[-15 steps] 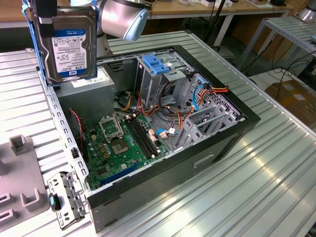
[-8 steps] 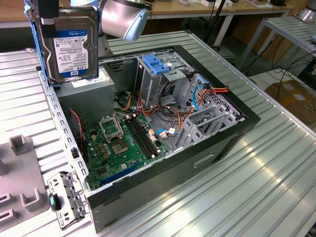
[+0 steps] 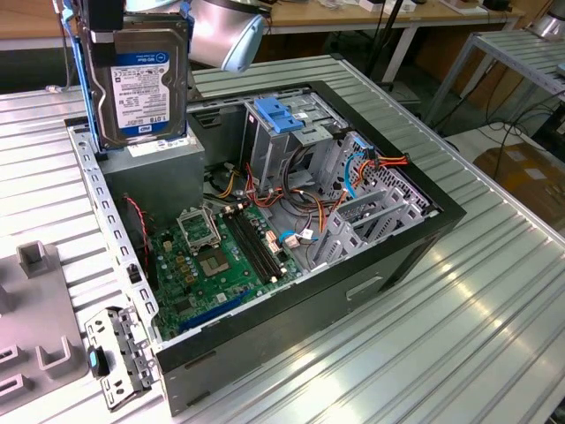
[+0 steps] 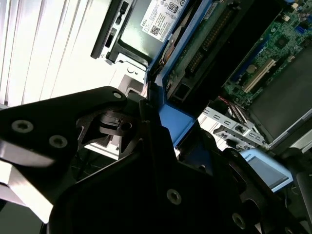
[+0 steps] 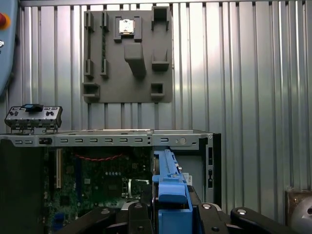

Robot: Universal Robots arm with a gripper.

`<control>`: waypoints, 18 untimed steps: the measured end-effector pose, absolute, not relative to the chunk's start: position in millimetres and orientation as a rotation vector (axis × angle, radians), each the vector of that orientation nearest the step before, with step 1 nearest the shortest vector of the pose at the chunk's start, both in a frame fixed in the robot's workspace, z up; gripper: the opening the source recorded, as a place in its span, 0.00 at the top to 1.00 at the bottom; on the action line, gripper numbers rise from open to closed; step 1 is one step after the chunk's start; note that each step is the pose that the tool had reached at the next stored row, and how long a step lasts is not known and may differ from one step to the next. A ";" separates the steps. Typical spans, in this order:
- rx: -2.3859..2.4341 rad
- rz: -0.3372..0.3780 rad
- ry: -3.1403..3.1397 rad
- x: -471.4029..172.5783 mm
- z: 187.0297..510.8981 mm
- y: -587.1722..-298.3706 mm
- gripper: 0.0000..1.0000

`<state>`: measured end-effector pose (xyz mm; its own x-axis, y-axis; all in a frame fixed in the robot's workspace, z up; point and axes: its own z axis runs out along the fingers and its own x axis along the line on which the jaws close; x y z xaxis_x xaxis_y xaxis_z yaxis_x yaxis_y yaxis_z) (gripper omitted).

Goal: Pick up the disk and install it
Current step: 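Pick up the disk, then insert the disk into the insertion slot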

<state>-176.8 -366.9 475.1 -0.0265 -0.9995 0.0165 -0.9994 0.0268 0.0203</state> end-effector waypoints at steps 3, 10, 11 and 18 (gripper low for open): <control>2.170 -0.005 -2.235 -175.5 474.7 -368.6 0.63; 2.161 -0.003 -2.246 -175.1 472.7 -378.6 0.63; 2.160 -0.003 -2.247 -175.1 472.4 -380.5 0.63; 2.159 -0.003 -2.249 -175.0 471.9 -384.1 0.63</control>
